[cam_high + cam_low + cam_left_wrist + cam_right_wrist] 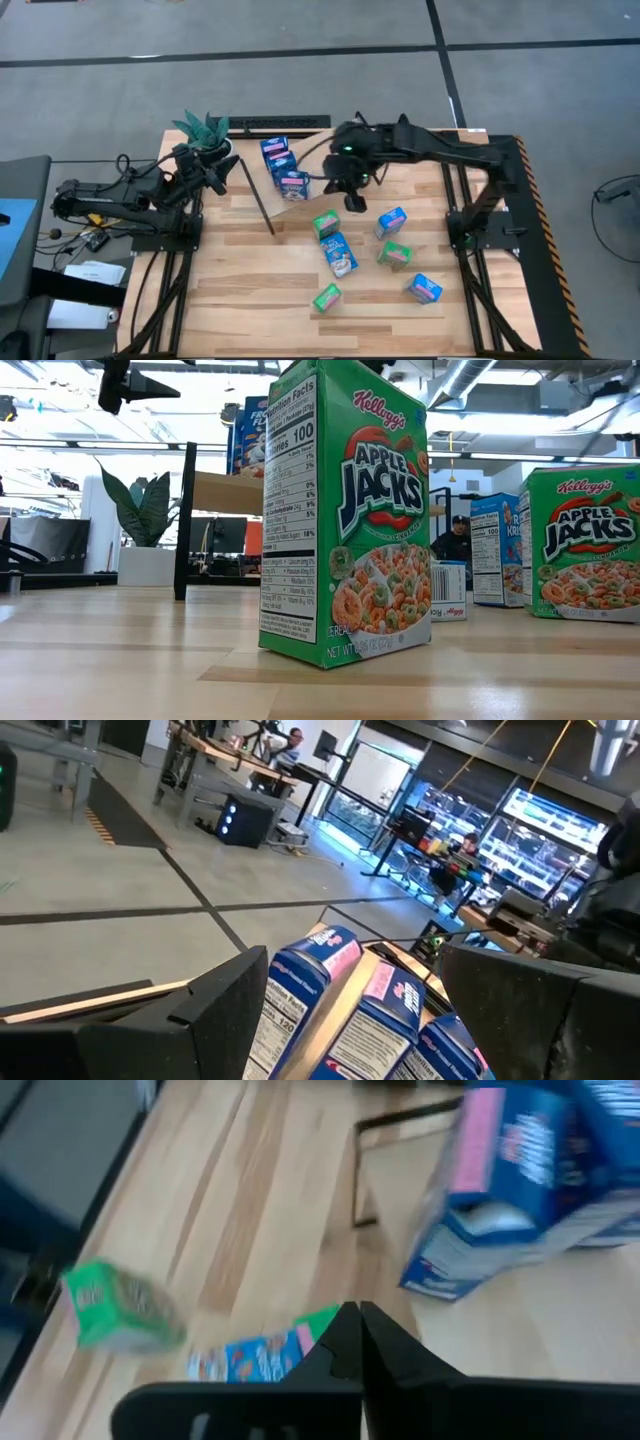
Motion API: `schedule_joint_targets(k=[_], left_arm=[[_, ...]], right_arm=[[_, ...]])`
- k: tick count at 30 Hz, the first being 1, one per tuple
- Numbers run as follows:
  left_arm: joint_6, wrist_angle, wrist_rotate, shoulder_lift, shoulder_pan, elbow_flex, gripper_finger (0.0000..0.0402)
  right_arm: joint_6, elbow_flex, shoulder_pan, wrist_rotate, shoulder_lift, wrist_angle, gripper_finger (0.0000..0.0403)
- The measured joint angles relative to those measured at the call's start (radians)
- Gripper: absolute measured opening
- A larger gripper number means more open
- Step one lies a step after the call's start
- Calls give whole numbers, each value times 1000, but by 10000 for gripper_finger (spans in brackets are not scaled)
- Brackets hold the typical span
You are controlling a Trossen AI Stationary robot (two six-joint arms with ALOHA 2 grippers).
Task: Stack cereal on shelf
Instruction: Put the blue cereal box on the shelf and align it with the other blue cereal boxes
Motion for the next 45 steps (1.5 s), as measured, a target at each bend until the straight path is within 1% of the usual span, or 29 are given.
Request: schedule_joint_targets(k=[2, 4, 6, 11, 13, 15, 17, 19, 24, 32, 38, 45], left_arm=[[0, 1, -5, 0, 0, 0, 283], [-5, 3, -18, 1, 0, 0, 283], [-9, 7, -35, 1, 0, 0, 283], [-40, 11, -77, 0, 0, 0, 283], [-46, 10, -80, 1, 0, 0, 283], [-46, 10, -80, 0, 0, 0, 283], [-49, 10, -85, 1, 0, 0, 283], [-50, 10, -97, 1, 0, 0, 283], [-53, 10, -124, 1, 0, 0, 283], [-53, 10, -130, 1, 0, 0, 283], [-53, 10, -131, 1, 0, 0, 283], [-55, 10, -131, 1, 0, 0, 283]], right_arm=[[28, -124, 1, 12, -57, 177, 17], [31, -209, 6, 52, -83, 263, 16], [31, -258, 6, 66, -86, 333, 11], [15, -312, -4, 62, -81, 420, 8], [12, -314, -6, 61, -54, 455, 13], [6, -321, -13, 50, -40, 432, 15], [-4, -314, -26, 23, -24, 474, 14], [-12, -315, -40, -4, -16, 474, 11], [-22, -316, -66, -11, -3, 491, 11], [-52, -316, -92, -25, -3, 496, 13], [-70, -316, -90, -28, 9, 498, 14], [-78, -316, -92, -27, 22, 539, 14]])
